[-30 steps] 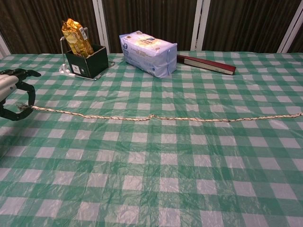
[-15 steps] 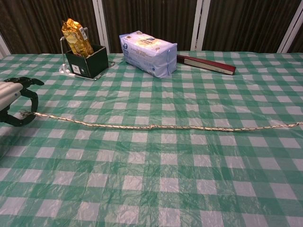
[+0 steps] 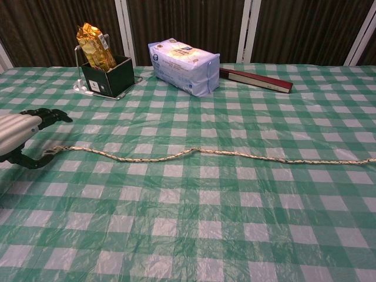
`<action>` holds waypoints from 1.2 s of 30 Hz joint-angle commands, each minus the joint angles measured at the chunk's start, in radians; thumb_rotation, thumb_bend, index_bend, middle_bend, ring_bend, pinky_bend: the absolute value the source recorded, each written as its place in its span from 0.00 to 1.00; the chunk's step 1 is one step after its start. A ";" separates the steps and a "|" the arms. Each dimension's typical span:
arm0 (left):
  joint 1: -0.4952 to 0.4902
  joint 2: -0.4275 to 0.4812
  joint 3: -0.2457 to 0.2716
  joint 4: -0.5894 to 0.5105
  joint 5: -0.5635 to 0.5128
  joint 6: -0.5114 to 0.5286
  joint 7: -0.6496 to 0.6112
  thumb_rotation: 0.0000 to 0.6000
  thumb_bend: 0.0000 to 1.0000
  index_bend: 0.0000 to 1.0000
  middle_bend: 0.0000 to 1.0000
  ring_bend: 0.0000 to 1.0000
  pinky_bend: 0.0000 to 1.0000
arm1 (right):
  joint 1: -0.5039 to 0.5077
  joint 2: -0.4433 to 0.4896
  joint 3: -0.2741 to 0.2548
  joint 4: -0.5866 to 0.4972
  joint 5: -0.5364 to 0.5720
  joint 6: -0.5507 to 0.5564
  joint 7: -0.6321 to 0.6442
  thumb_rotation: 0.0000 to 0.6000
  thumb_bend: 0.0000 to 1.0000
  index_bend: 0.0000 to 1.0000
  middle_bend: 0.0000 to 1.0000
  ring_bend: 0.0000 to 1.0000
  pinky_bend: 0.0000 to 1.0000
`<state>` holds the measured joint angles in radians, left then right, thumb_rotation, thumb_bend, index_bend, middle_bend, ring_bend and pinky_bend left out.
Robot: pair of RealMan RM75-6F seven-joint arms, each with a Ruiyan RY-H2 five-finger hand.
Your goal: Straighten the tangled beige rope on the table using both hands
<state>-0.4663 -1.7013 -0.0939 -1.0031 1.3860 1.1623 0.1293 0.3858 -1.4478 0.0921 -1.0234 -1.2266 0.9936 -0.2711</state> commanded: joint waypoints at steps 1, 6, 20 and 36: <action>0.010 0.031 -0.001 -0.035 0.007 0.025 -0.003 1.00 0.41 0.00 0.00 0.00 0.12 | -0.006 0.018 0.006 -0.028 0.016 0.007 -0.027 1.00 0.41 0.00 0.00 0.00 0.00; 0.027 0.073 -0.012 -0.087 0.002 0.060 0.013 1.00 0.41 0.00 0.00 0.00 0.13 | -0.017 0.047 0.011 -0.075 0.016 0.028 -0.020 1.00 0.36 0.00 0.00 0.00 0.00; 0.096 0.257 0.028 -0.311 0.065 0.138 -0.135 1.00 0.41 0.00 0.00 0.00 0.12 | -0.084 0.172 0.002 -0.256 -0.020 0.140 0.023 1.00 0.26 0.00 0.00 0.00 0.00; 0.301 0.379 0.184 -0.318 0.302 0.448 -0.255 1.00 0.41 0.00 0.00 0.00 0.04 | -0.412 0.317 -0.138 -0.606 -0.305 0.686 0.043 1.00 0.26 0.00 0.00 0.00 0.00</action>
<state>-0.1608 -1.3142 0.0829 -1.3502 1.6821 1.6337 -0.1310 -0.0141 -1.1412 -0.0354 -1.6171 -1.5188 1.6699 -0.2212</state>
